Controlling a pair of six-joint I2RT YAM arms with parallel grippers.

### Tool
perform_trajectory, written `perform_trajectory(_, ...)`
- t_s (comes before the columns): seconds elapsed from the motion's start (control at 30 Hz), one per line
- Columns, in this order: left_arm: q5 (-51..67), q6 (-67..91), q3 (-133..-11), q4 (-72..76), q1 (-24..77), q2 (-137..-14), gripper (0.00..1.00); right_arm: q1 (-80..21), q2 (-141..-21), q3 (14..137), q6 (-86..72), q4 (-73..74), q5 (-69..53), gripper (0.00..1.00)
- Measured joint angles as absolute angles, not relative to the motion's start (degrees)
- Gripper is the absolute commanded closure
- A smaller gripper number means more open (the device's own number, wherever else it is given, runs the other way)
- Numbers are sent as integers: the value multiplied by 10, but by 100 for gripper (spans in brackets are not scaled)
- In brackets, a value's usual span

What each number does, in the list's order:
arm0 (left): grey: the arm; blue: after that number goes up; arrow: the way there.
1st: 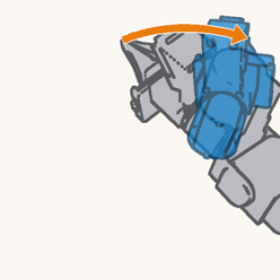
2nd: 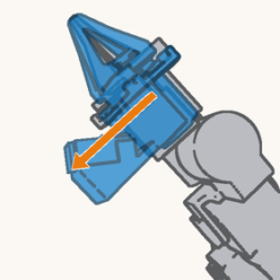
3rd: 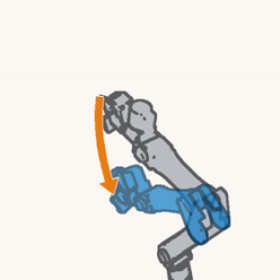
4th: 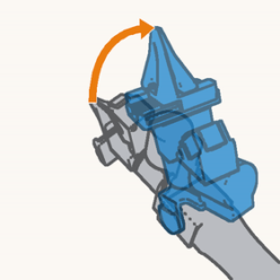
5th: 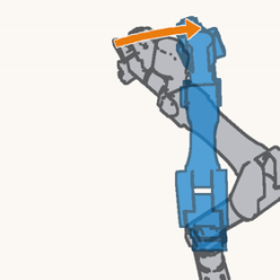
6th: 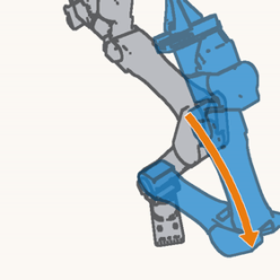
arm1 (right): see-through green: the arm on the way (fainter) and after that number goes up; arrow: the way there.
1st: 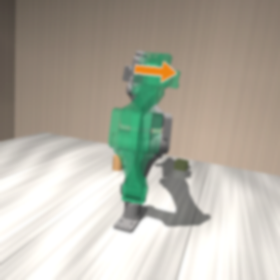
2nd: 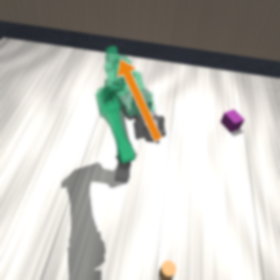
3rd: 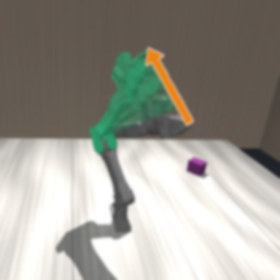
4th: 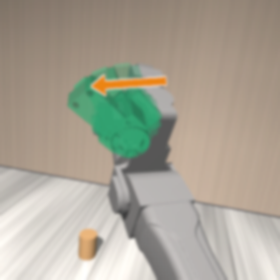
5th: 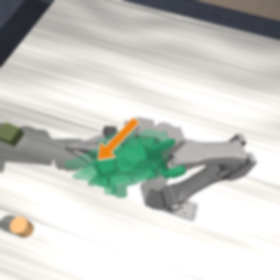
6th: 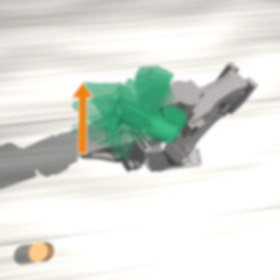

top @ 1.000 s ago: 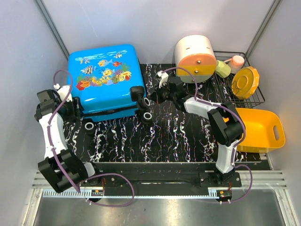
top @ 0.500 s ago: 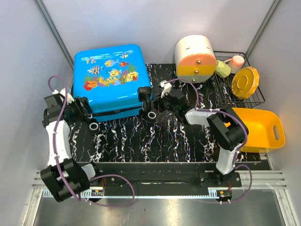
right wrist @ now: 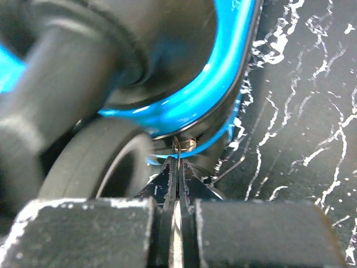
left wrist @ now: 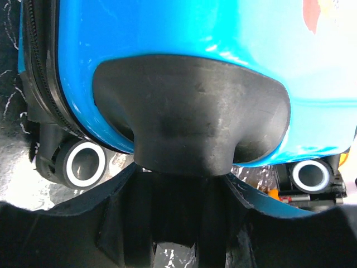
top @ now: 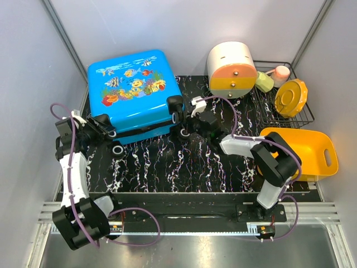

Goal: Open, take out, and arrange the luggage

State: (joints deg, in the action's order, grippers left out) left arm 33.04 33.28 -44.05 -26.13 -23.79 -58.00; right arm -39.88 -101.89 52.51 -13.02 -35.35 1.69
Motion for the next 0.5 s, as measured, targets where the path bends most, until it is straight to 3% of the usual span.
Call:
perform_trajectory(0.23,335,383,-445,-239,-237,-592,100,-399,-990,519,-183,-340,-30,100)
perform_trajectory(0.5,342,419,-423,-183,-237,-594,100,-419,-1011,526,-202,-347,-4,100)
